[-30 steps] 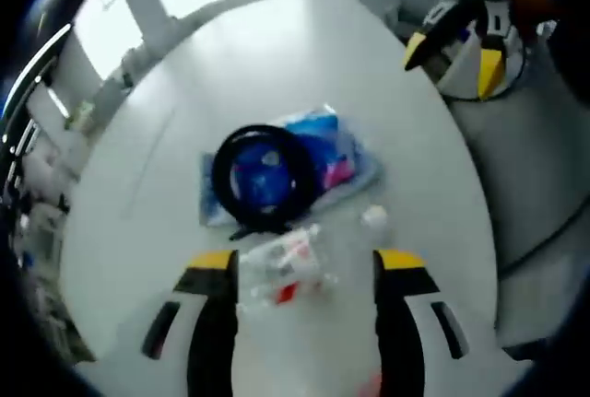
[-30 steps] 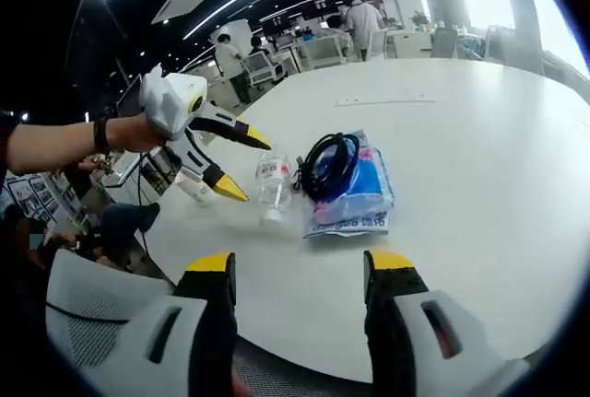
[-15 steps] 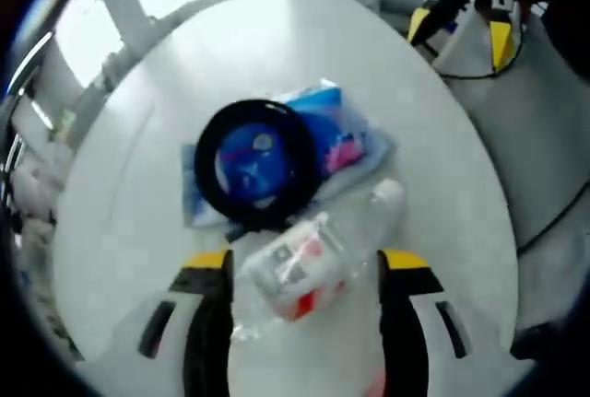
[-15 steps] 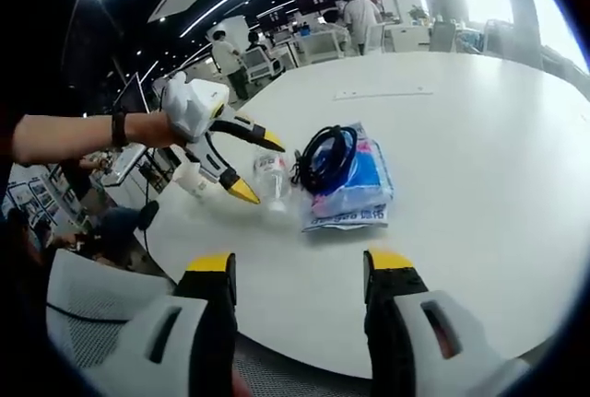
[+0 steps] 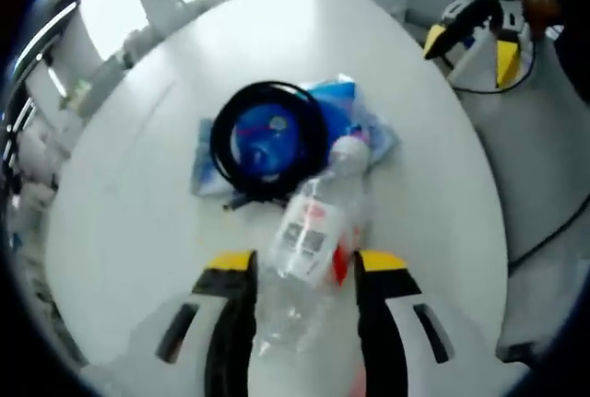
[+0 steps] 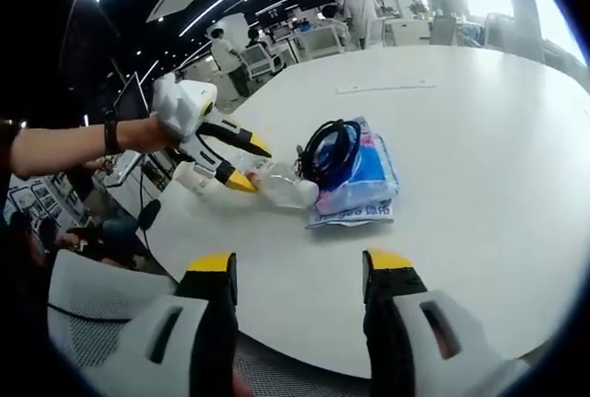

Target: Arrange the tabletop items into an orderly group along one side of the table until the central work area is clear of visible clutter.

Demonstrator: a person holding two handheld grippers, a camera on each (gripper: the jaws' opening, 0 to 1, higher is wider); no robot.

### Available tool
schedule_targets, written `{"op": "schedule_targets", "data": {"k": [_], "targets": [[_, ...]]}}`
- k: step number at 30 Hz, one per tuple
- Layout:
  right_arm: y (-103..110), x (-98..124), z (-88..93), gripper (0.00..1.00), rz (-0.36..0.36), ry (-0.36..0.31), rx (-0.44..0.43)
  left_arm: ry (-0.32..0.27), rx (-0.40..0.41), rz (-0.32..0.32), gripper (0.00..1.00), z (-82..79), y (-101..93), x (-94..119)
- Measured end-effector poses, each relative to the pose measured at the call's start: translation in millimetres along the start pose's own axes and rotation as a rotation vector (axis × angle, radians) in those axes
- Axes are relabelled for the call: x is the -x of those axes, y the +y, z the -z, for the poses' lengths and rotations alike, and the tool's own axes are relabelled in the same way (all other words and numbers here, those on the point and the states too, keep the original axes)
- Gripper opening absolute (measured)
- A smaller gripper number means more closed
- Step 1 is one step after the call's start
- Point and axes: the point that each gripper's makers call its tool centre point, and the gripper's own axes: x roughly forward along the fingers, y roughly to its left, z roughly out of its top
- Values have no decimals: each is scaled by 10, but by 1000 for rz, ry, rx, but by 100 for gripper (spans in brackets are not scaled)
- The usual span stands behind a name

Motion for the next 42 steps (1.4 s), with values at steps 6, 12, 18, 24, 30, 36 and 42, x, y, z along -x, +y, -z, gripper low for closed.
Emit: {"op": "schedule_targets", "data": {"k": [6,12,18,24,30,36,42], "targets": [[4,-2,11,54,-5,4,-6,25,47,64,35,45,-167,52],[10,0,11,54,-7,4,-7,43,40,74,36,42,-229,17],[0,6,11,54,-5,4,-14,59,20,68,41,-12,-269,-113],[-14,11,6,54,-2,0,-21,89,-14,60,42,-23,-291,-212],[-7,7,6,54,-6,1,-20,117,-43,53,40,8,-306,-251],[-13,10,3,54,-5,-1,-25,77,27,42,38,-6,-299,-204],[-9,12,3,54,-6,-1,-27,44,121,27,37,54,-313,-134]]}}
